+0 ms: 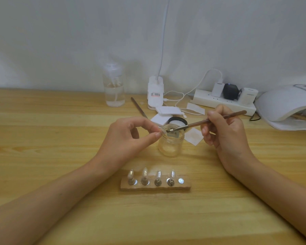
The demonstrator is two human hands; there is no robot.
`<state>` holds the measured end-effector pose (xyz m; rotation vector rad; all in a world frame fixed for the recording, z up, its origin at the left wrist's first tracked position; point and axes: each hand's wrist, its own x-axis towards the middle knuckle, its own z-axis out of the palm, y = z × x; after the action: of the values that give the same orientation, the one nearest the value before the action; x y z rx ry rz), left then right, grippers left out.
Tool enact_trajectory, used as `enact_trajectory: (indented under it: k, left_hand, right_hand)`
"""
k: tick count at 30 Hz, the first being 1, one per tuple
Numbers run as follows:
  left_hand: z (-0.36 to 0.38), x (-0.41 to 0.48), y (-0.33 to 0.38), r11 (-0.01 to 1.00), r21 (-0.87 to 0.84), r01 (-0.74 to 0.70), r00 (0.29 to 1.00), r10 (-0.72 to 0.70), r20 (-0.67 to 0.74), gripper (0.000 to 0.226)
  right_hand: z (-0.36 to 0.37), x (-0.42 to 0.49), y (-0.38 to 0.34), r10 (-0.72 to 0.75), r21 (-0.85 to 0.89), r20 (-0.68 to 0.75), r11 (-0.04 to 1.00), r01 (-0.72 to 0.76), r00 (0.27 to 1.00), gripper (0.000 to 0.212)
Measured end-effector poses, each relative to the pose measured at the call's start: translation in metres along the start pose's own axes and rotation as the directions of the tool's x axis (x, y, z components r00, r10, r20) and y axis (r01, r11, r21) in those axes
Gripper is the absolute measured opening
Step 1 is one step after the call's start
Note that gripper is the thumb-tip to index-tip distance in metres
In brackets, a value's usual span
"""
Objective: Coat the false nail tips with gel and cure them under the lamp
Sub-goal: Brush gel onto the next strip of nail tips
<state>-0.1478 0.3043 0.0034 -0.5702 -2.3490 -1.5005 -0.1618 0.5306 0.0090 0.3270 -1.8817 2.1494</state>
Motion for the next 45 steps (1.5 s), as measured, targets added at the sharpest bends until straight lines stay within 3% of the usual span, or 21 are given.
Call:
enact_trajectory:
  k: [5, 8, 11, 16, 24, 27, 30, 33, 39, 45]
  left_hand:
    - [0.000, 0.000, -0.001, 1.000, -0.006, -0.002, 1.000, 0.002, 0.000, 0.007]
    - [0.000, 0.001, -0.003, 1.000, -0.011, 0.010, 1.000, -0.010, -0.006, 0.006]
    - [-0.001, 0.001, -0.004, 1.000, -0.005, 0.014, 1.000, -0.014, -0.007, 0.007]
    - [0.000, 0.000, -0.002, 1.000, -0.002, 0.011, 1.000, -0.011, -0.005, 0.006]
    - [0.000, 0.000, -0.001, 1.000, -0.004, 0.012, 1.000, -0.012, 0.001, 0.003]
    - [0.000, 0.000, 0.000, 1.000, 0.001, 0.011, 1.000, -0.011, 0.000, 0.004]
    - [0.000, 0.000, 0.000, 1.000, 0.004, 0.011, 1.000, -0.011, -0.003, 0.006]
    - [0.000, 0.000, 0.000, 1.000, 0.001, 0.012, 1.000, -0.012, -0.003, 0.007]
    - [0.000, 0.001, -0.002, 1.000, -0.010, 0.006, 1.000, -0.006, 0.004, 0.007]
    - [-0.001, 0.000, -0.003, 1.000, 0.013, -0.004, 1.000, 0.004, 0.001, 0.004]
  right_hand:
    - [0.001, -0.001, -0.001, -0.031, 0.050, 0.074, 0.998, 0.027, 0.997, 0.037]
    - [0.002, -0.001, 0.000, -0.018, -0.024, 0.024, 1.000, 0.019, 1.000, 0.043]
    - [0.000, -0.001, -0.001, -0.023, 0.010, -0.011, 1.000, 0.023, 1.000, 0.039]
    - [0.001, -0.001, -0.001, -0.039, 0.064, 0.072, 0.997, 0.035, 0.997, 0.031]
    - [0.001, -0.002, -0.001, -0.055, -0.048, 0.021, 0.997, 0.056, 0.998, 0.030]
    - [0.001, -0.002, -0.002, -0.065, 0.000, -0.003, 0.998, 0.065, 0.998, 0.032]
    - [0.002, -0.002, -0.003, -0.072, 0.072, 0.038, 0.995, 0.069, 0.997, 0.034]
    - [0.004, -0.003, -0.003, -0.072, 0.040, 0.079, 0.997, 0.069, 0.994, 0.029]
    - [0.001, -0.002, -0.002, -0.092, -0.069, 0.026, 0.993, 0.093, 0.995, 0.030]
    - [-0.008, 0.002, -0.006, -0.079, -0.059, -0.035, 0.995, 0.077, 0.996, 0.033]
